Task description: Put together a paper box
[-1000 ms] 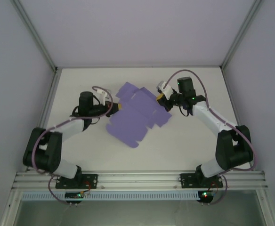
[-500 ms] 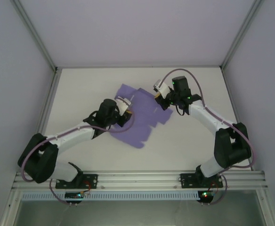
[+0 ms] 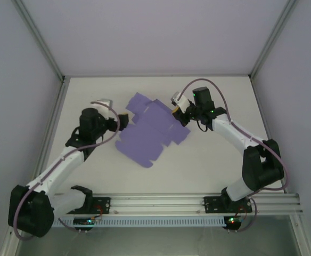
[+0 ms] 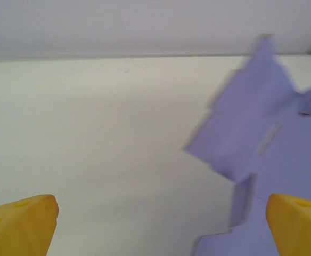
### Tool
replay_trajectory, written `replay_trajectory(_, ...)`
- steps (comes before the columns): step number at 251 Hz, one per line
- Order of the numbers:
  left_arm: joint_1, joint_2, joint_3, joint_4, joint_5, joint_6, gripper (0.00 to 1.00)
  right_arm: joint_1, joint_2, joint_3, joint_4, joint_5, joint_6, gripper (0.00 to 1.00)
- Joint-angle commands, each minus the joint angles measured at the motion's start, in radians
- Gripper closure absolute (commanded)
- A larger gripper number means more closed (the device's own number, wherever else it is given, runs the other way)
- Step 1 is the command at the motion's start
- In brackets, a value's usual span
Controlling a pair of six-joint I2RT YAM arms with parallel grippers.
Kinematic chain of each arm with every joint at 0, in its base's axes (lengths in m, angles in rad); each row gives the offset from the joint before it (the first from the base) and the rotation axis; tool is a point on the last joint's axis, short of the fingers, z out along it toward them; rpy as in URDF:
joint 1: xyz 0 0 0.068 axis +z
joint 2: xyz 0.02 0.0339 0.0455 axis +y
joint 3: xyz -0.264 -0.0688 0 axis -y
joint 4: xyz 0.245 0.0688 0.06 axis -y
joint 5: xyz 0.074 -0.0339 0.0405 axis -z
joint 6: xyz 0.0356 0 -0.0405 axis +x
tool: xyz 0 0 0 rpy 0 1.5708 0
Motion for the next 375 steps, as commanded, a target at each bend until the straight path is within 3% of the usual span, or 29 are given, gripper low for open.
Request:
replay_trajectory(1,0.073,0.089,0.065,-0.176,0.05,-0.177,0.01,-0.003,-0.032,0.016,-0.004,-0.026,-0.006,1.0)
replay_trajectory(82,0.076,0.281,0.025,0.175,0.54,-0.151,0.03,0.003,-0.033,0.027,-0.006,-0.011,-0.005,1.0)
replay_trajectory(164,0.075,0.463,0.087,0.208,0.693,-0.164,0.25,0.014,-0.032,0.016,0.019,-0.019,-0.004,1.0)
replay_trajectory(207,0.075,0.521,0.087,0.331,0.788,-0.213,0.36,0.022,-0.032,0.016,0.014,-0.029,-0.005,1.0)
replay_trajectory(232,0.072,0.558,0.104,0.365,0.812,-0.237,0.46,0.031,-0.031,0.016,0.017,-0.042,-0.012,1.0)
replay_trajectory(273,0.069,0.587,0.112,0.385,0.813,-0.274,0.79,0.061,-0.037,0.033,0.008,-0.002,-0.039,1.0)
replay_trajectory(311,0.059,0.578,0.106,0.317,0.701,-0.324,1.0,0.133,-0.073,0.04,-0.015,0.125,-0.119,1.0)
replay_trajectory(375,0.042,0.598,0.068,0.297,0.552,-0.587,1.0,0.369,-0.114,-0.027,0.0,0.504,-0.367,1.0)
